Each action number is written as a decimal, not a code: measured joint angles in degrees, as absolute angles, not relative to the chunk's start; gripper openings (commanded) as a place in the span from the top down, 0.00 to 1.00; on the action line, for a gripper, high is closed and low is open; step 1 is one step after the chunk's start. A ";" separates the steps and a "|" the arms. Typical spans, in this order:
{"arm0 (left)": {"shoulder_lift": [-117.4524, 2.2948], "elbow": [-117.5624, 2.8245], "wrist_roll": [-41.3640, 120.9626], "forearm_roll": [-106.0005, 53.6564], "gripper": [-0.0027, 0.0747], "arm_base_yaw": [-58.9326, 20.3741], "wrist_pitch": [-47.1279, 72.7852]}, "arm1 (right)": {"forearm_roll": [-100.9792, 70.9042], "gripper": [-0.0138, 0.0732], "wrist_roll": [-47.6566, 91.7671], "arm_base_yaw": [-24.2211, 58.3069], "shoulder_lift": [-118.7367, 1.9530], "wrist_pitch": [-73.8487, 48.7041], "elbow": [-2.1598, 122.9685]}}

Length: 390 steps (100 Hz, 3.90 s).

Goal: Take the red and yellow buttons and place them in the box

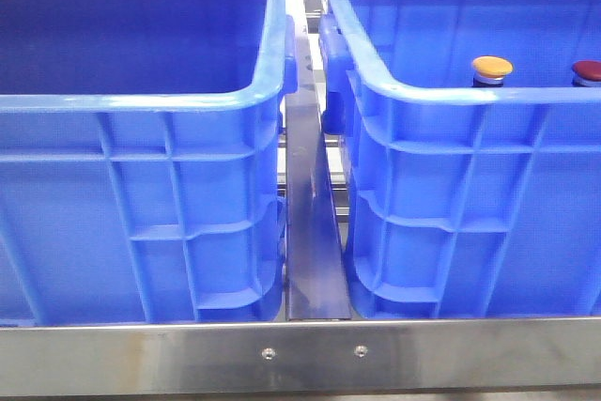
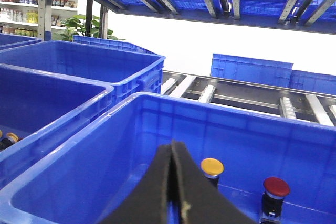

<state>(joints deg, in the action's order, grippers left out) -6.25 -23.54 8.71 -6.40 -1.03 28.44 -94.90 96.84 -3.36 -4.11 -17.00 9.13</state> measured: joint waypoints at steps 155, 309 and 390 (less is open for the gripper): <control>0.33 0.02 1.71 -1.32 0.99 1.22 7.04 | -94.90 0.96 96.84 -3.36 -4.11 -16.97 9.09; 0.33 0.02 1.47 -1.00 0.99 1.22 7.04 | -94.90 0.96 96.84 -3.36 -4.04 -11.24 9.09; 0.33 0.02 1.47 -1.00 0.99 1.22 7.04 | 2.26 0.96 0.00 -1.28 -3.15 9.22 -0.55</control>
